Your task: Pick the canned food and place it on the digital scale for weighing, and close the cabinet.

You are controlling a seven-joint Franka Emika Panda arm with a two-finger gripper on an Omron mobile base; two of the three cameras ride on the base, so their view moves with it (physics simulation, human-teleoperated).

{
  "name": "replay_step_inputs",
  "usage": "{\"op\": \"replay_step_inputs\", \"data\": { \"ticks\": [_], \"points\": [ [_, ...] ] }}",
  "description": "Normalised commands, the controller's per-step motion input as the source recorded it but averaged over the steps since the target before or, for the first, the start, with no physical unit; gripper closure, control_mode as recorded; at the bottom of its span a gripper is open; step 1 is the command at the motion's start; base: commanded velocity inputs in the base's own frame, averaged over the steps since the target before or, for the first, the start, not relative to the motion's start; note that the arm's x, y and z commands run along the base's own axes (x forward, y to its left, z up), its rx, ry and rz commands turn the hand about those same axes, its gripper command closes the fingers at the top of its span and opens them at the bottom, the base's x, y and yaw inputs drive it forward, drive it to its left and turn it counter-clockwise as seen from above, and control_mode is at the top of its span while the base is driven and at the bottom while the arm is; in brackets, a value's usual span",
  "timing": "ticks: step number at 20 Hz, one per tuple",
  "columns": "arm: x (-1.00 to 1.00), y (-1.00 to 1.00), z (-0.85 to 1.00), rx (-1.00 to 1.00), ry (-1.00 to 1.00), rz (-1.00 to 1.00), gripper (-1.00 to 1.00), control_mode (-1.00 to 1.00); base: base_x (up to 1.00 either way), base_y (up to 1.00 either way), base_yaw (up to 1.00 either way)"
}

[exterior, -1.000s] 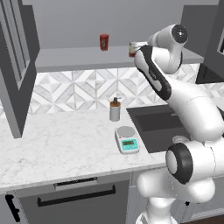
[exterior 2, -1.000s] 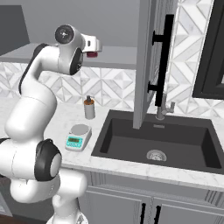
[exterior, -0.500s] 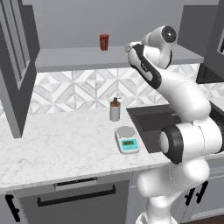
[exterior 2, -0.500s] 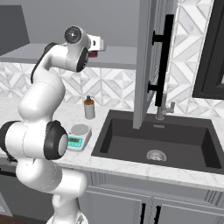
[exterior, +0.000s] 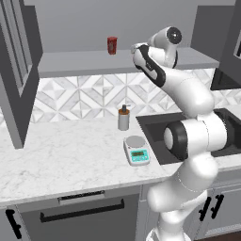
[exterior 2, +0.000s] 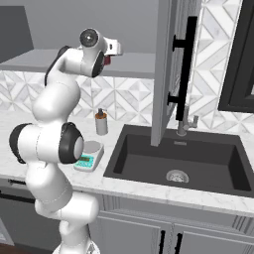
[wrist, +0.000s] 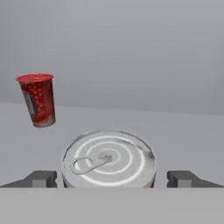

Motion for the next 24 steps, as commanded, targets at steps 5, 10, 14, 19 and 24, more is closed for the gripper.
{"op": "replay_step_inputs", "data": {
  "ticks": [5,10,14,19,24],
  "points": [
    [0.33,0.0,-0.12,0.0,0.0,0.0,-1.0,-1.0,0.0,0.0,0.0],
    [0.22,0.0,-0.16,0.0,0.0,0.0,1.0,-1.0,0.0,0.0,0.0],
    [0.0,0.01,-0.34,0.0,0.01,0.0,1.0,-1.0,0.0,0.0,0.0],
    [-0.32,0.0,-0.38,0.0,-0.04,0.01,1.0,-1.0,0.0,0.0,0.0],
    [-1.0,-0.39,-0.06,0.06,-0.18,0.0,1.0,-1.0,0.0,0.0,0.0]
  ]
}}
